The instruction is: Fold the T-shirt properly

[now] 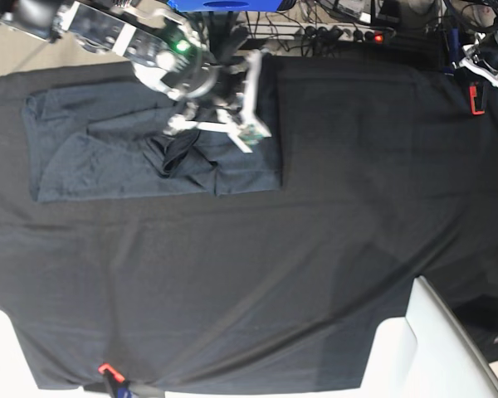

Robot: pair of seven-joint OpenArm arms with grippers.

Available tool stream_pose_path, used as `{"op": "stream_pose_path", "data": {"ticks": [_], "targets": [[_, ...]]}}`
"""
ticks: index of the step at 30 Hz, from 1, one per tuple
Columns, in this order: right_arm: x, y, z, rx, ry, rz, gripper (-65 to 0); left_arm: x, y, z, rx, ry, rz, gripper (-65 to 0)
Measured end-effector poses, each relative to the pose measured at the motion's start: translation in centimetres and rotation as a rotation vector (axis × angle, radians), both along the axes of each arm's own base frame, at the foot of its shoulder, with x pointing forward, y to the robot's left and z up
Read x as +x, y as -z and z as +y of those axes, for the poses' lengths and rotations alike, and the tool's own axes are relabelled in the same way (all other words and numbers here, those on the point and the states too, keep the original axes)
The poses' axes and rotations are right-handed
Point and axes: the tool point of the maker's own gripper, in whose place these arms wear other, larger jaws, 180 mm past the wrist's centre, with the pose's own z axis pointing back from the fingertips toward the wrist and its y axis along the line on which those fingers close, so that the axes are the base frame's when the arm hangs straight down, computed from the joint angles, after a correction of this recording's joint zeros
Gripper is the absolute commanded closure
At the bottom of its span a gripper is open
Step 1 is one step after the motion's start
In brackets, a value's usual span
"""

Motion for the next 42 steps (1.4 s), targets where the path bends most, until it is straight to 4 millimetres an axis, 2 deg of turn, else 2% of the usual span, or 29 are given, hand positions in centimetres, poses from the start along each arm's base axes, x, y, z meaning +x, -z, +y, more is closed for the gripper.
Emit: {"op": "stream_pose_path", "data": {"ticks": [4, 7, 12, 14, 18, 21, 25, 30, 35, 39, 42], "targets": [[-0.4, 0.5, -2.1, -0.042, -0.004, 0.004, 0.0, 0.1, 0.0, 0.0, 0.001, 0.001, -0.002, 0.0], [-0.6, 0.5, -2.9, -0.048, 0.003, 0.007, 0.0, 0.1, -0.1, 0.0, 0.001, 0.001, -0.003, 0.0], [0.9, 0.3, -7.2, -0.056, 0.192, 0.015, 0.0, 0.0, 0.0, 0.0, 0.001, 0.001, -0.001, 0.0], [1.6, 0.3, -8.4, -0.066, 0.215, 0.004, 0.0, 0.1, -0.1, 0.0, 0.001, 0.001, -0.003, 0.0], [2.4, 0.1, -9.8, -0.066, 0.251, -0.007, 0.0, 0.6, -0.1, 0.0, 0.004, 0.002, -0.01, 0.0], [2.1, 0.4, -10.7, -0.075, 0.266, 0.006, 0.0, 1.1, -0.3, 0.0, 0.0, 0.0, -0.025, 0.0], [1.3, 1.0, -13.0, -0.097, 0.341, 0.034, 0.0, 0.7, -0.1, 0.0, 0.003, 0.001, -0.012, 0.0], [-0.1, 1.7, -14.6, -0.114, 0.398, 0.073, 0.0, 0.8, -0.2, 0.0, 0.002, 0.0, -0.017, 0.0], [1.0, 1.5, -15.7, -0.099, 0.496, 0.072, 0.0, 0.9, -0.2, 0.0, 0.002, 0.0, -0.018, 0.0], [0.6, 2.3, -17.6, -0.112, 0.614, 0.133, 0.0, 0.8, -0.2, 0.1, 0.004, 0.001, -0.016, 0.0], [0.7, 2.3, -18.0, -0.11, 0.647, 0.148, 0.0, 0.8, -0.1, 0.0, 0.002, 0.001, -0.016, 0.0]]}}
